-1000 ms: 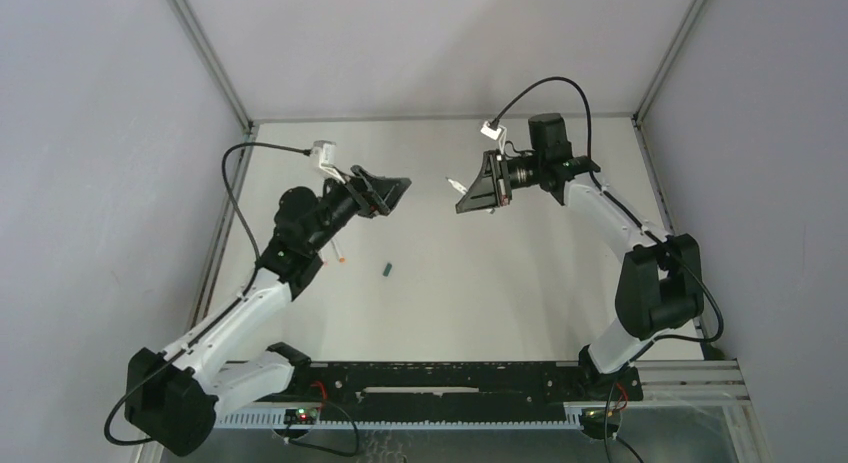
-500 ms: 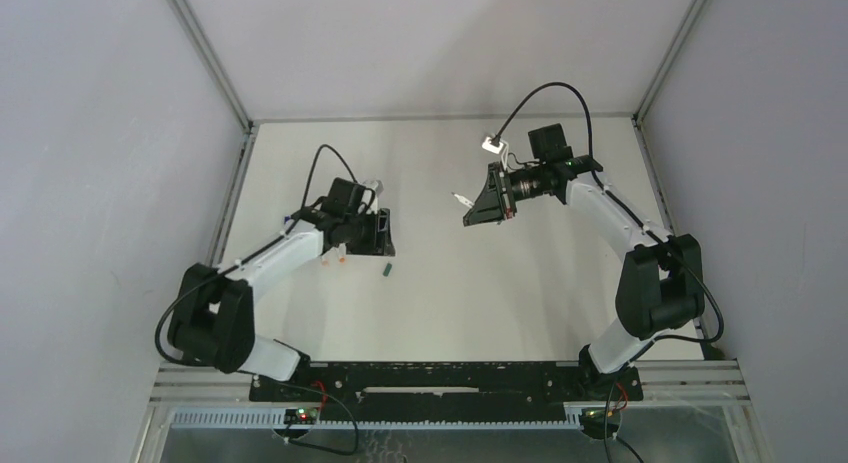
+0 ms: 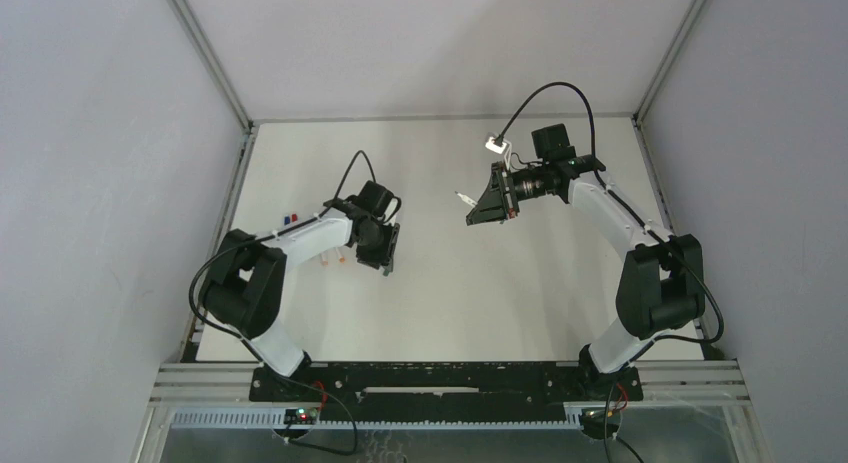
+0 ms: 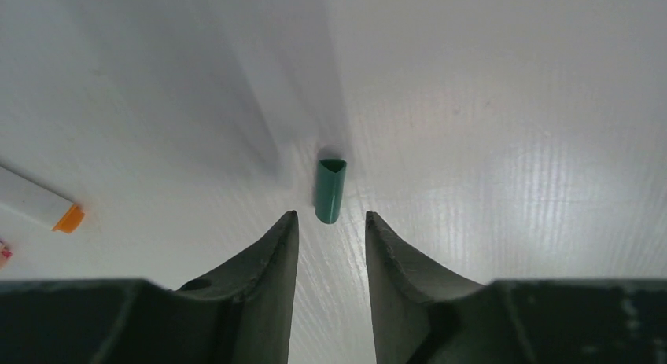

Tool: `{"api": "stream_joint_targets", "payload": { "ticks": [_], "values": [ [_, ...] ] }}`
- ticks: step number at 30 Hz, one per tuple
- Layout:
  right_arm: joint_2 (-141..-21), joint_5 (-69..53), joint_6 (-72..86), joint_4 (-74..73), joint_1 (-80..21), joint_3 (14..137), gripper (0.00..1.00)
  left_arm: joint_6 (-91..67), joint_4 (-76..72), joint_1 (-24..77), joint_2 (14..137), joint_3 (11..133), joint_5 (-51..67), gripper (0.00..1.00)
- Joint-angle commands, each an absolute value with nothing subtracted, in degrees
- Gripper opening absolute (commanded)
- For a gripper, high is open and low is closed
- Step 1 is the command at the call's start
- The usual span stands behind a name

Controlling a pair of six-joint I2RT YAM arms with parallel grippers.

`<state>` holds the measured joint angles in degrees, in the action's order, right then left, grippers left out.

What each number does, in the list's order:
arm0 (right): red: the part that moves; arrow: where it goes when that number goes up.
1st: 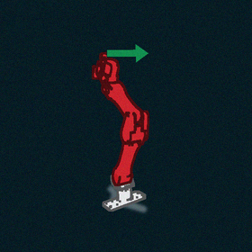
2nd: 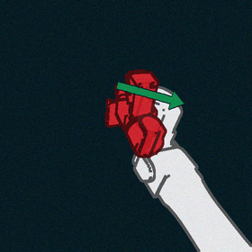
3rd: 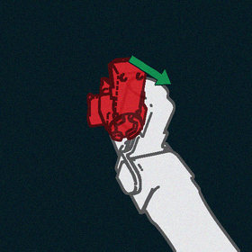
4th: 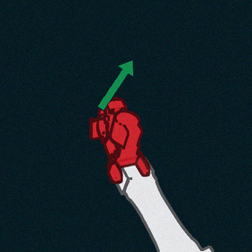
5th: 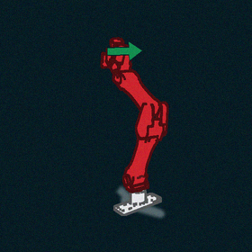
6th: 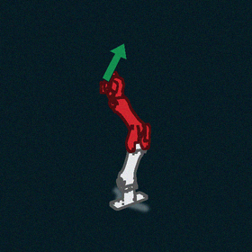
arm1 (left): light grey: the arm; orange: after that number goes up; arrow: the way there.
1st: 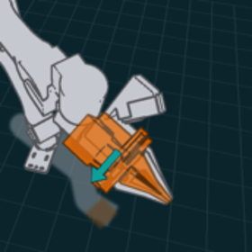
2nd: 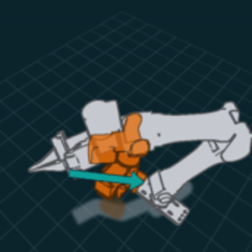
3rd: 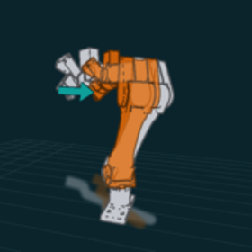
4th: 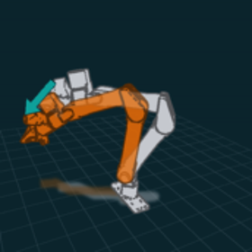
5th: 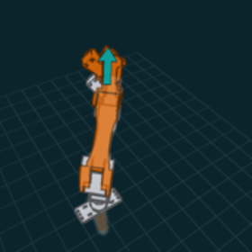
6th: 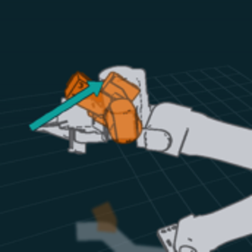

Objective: Insert the pens into the pen caps
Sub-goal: Pick up the pen cap from the center of the board.

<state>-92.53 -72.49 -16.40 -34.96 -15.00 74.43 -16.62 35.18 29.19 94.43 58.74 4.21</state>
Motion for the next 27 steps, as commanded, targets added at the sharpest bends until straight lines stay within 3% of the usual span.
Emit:
{"api": "stream_joint_targets", "payload": {
  "ticks": [1,16,22,27],
  "values": [
    [-91.49,-73.63,-17.35,-34.51,-14.68,76.51,0.0,-15.03,36.46,29.68,96.17,63.06,2.54,0.39],
    [-91.32,-73.75,-17.04,-34.32,-14.57,76.48,0.0,-15.38,34.45,31.19,100.21,61.92,2.91,0.26],
    [-91.25,-73.81,-17.04,-34.35,-14.51,76.48,0.0,-14.33,35.01,31.63,101.79,61.4,2.77,0.01],
    [-90.84,-72.78,-18.96,-35.35,-14.37,76.57,0.0,-10.61,34.94,31.88,100.25,61.35,5.38,0.0]
  ]
}}
